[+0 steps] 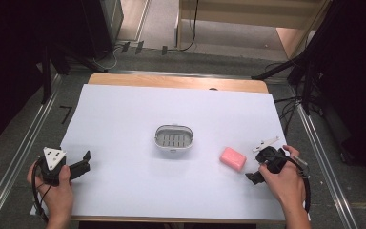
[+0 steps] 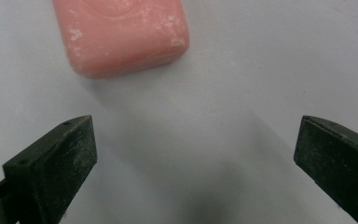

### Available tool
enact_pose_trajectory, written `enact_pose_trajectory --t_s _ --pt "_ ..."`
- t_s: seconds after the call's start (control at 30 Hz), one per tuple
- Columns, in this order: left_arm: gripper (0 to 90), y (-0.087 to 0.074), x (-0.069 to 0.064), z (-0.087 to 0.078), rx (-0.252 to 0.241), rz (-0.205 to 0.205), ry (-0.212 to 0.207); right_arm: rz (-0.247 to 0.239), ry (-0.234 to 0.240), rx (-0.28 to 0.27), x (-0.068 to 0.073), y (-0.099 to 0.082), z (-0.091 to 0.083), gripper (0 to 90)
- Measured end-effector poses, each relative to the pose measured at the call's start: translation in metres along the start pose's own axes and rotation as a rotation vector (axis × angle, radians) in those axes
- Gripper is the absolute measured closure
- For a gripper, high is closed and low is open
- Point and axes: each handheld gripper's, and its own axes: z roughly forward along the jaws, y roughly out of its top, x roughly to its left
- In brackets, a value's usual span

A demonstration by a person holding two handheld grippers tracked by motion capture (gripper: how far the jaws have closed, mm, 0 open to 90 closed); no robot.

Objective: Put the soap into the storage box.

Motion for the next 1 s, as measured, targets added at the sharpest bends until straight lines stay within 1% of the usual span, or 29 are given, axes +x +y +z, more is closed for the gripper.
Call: enact_pose_trajectory --t_s 0.1,0.2,0.23,0.33,0.4,0.5,0.57,0.87,1.0 --pt "6.5 0.0 -0.001 0.0 0.0 0.003 -0.001 -0.01 -0.001 0.009 0.001 0.004 0.0 0.0" --pt "6.5 0.0 -0.001 0.0 0.003 0.01 -0.001 -0.031 0.004 0.03 0.004 0.013 0.001 0.0" --pt "6.5 0.0 -0.001 0.0 0.003 0.012 -0.001 -0.031 0.004 0.03 0.004 0.013 0.001 0.0" --pt "6.5 0.0 -0.002 0.001 0.006 0.015 0.001 -0.052 0.007 0.041 0.006 0.019 0.002 0.0" --pt "6.5 0.0 -0.001 0.001 0.006 0.015 0.001 -0.055 0.008 0.046 0.008 0.023 0.003 0.0" --pt "6.5 0.0 -0.002 0.001 0.007 0.017 0.001 -0.072 0.017 0.057 0.011 0.03 0.005 0.0" --pt "6.5 0.0 -0.002 0.001 0.007 0.016 0.003 -0.08 0.023 0.06 0.012 0.032 0.005 0.0" --pt "6.5 0.0 -0.002 0.001 0.006 0.017 0.005 -0.094 0.033 0.07 0.018 0.046 0.011 0.0" --pt "6.5 0.0 -0.002 0.001 0.006 0.017 0.005 -0.106 0.038 0.083 0.021 0.053 0.014 0.0"
